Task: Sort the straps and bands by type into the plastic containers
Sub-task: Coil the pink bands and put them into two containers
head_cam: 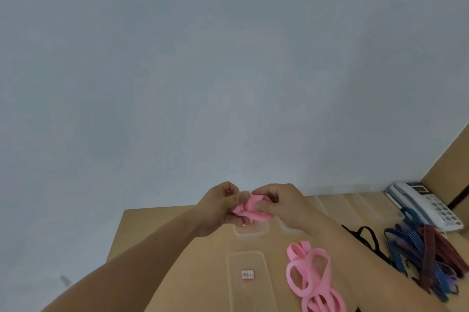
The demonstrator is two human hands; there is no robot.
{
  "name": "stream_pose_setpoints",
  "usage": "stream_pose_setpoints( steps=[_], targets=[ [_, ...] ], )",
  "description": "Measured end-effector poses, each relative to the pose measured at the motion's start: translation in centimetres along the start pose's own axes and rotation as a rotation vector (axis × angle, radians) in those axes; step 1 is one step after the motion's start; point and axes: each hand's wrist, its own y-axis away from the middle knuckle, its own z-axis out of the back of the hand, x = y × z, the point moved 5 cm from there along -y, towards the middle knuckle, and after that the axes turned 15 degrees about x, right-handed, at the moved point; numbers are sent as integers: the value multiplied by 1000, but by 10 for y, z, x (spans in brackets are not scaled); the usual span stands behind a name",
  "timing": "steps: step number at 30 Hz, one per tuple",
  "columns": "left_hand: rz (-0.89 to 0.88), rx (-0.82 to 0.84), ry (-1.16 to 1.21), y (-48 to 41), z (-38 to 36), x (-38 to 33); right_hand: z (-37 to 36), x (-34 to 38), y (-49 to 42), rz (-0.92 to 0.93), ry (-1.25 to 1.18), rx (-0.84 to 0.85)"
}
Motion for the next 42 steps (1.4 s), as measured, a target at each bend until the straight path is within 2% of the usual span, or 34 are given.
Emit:
stream_pose_setpoints(
  steps=[3, 8, 12, 18, 23, 25, 29, 33, 37, 40, 42],
  targets=[
    [62, -54, -32, -13, 4, 12, 8, -23, -10, -26, 41, -2],
    [186, -20, 86, -34, 16, 27, 21, -57, -32, -34, 53, 68],
    [272, -66, -78, -58, 28, 40, 28, -89, -54, -55, 49, 133],
    [290, -260, -233, -87, 49, 66, 32, -122, -86, -51, 122, 215],
    [446, -291, -698, -93, 67, 93, 11, -139, -110, -18, 347, 385],
    [491, -241, -842, -97, 72, 101, 1, -148, -116, -25, 365, 396],
    [511, -181, -1298, -112, 79, 107, -11, -156, -121, -23, 423, 398],
    [553, -36, -1693, -127, 76, 117, -22, -158, -121, 20, 498, 404],
    [573, -8, -1756, -131, 78, 123, -27, -168, -125, 10, 530, 403],
    [575, -21, -1738, -133, 77, 128, -32, -179, -124, -8, 650, 418],
    [574, -49, -1729, -135, 74, 131, -35, -186, -122, 54, 771, 366]
  ],
)
